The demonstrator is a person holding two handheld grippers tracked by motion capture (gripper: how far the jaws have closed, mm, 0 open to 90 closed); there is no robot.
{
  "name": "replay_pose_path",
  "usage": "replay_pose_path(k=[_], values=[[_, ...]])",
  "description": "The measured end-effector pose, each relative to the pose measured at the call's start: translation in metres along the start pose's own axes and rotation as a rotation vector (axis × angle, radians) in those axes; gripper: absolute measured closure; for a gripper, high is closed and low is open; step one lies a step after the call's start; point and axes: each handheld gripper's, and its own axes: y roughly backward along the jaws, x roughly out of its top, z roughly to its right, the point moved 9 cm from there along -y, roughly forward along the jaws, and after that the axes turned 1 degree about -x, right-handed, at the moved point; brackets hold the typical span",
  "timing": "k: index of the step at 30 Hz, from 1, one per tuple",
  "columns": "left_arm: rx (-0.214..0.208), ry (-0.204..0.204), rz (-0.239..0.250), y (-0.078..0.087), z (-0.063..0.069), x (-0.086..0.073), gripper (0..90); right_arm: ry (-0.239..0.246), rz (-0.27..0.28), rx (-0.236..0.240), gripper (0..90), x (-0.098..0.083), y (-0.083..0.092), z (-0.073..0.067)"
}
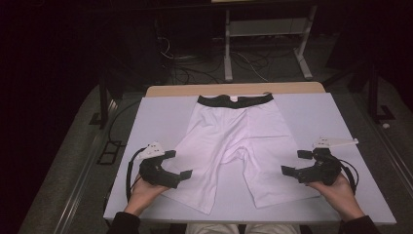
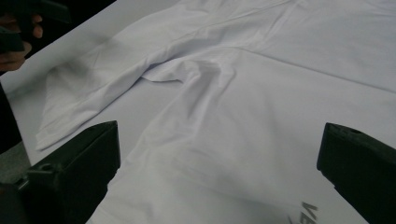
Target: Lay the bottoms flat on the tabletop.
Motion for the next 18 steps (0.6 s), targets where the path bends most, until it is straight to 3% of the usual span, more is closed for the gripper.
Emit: replay_pose_path(k=[7,11,18], values=[[-0.001,0.008,0.018,0.001,-0.001,-0.005,0.0,-0.021,0.068,-0.032,0.0,-0.008,0.012,0.017],[0.004,0.010,0.026,0.002,-0.006,-0.007,0.0,0.003,0.106,-0.053,0.0,-0.013,0.017,0.024],[0.026,0.021,0.041,0.008,-0.012,-0.009,0.0,0.014,0.102,-0.060,0.0,-0.021,0.020,0.028]])
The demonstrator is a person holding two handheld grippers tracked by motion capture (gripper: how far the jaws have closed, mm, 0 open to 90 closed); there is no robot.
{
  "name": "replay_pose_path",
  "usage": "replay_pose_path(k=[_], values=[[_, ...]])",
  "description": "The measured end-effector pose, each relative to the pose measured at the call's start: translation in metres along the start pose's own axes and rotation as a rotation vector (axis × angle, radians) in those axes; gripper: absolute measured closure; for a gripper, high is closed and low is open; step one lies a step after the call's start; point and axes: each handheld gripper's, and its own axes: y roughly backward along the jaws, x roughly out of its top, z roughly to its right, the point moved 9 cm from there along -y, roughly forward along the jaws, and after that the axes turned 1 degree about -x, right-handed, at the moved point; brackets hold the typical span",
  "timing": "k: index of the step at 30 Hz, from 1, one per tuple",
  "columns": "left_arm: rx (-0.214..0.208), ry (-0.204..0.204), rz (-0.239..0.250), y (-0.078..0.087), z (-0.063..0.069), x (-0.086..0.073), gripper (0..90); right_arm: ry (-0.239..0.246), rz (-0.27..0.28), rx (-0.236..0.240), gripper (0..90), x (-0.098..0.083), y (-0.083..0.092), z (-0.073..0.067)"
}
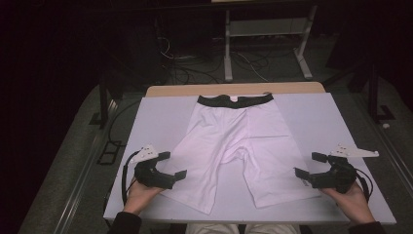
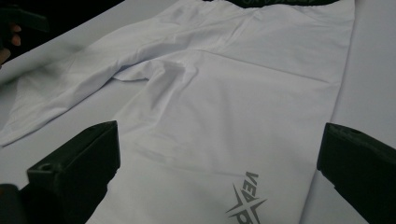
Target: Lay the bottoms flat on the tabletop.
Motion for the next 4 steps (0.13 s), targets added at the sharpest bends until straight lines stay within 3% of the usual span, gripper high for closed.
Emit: replay_pose_path(k=[4], values=[[0.000,-0.007,0.003,0.0013,0.0001,0.0001,0.0,0.008,0.001,0.008,0.0,0.0009,-0.0013,0.0020]])
